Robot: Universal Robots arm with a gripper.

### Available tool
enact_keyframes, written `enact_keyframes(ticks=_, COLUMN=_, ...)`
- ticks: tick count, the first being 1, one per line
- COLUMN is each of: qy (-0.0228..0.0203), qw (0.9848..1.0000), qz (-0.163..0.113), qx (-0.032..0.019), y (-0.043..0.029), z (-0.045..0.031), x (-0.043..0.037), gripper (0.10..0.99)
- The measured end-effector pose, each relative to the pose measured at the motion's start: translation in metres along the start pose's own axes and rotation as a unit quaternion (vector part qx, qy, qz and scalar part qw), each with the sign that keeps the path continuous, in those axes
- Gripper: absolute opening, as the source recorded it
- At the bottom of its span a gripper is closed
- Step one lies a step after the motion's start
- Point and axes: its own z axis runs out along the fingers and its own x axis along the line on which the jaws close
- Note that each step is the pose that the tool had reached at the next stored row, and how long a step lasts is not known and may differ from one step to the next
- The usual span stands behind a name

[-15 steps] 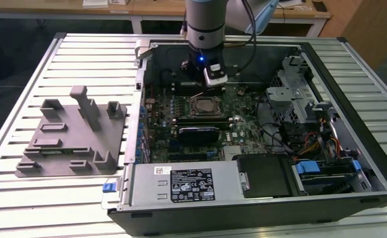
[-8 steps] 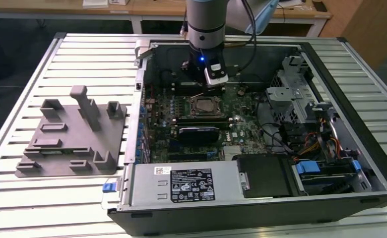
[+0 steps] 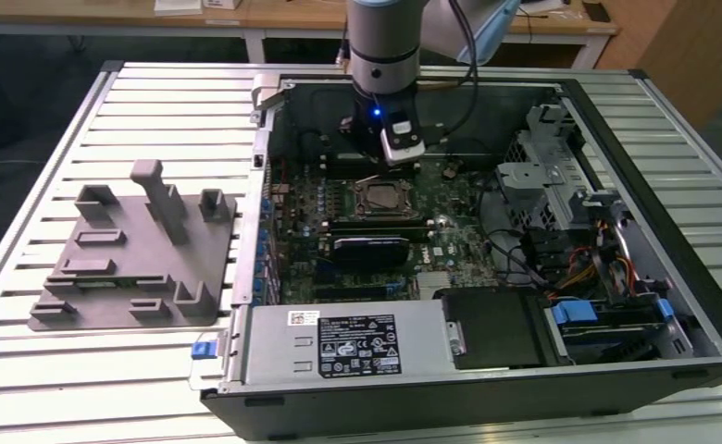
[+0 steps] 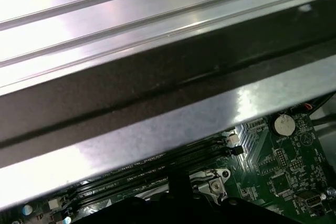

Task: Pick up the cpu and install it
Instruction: 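Install the first cpu locking lever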

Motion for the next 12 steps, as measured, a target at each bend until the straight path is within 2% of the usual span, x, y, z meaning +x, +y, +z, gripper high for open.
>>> enact_keyframes(ticks=3, qy=-0.0049, qw=1.0, qz=0.007, qx=-0.0009, y=-0.0003, z=0.0021, x=0.0001, gripper=0.106)
enact_keyframes(ticks=12, qy=-0.0076, qw=0.9998, qz=0.02, qx=0.0004, y=0.002, z=0.0042, x=0.0012, gripper=0.106)
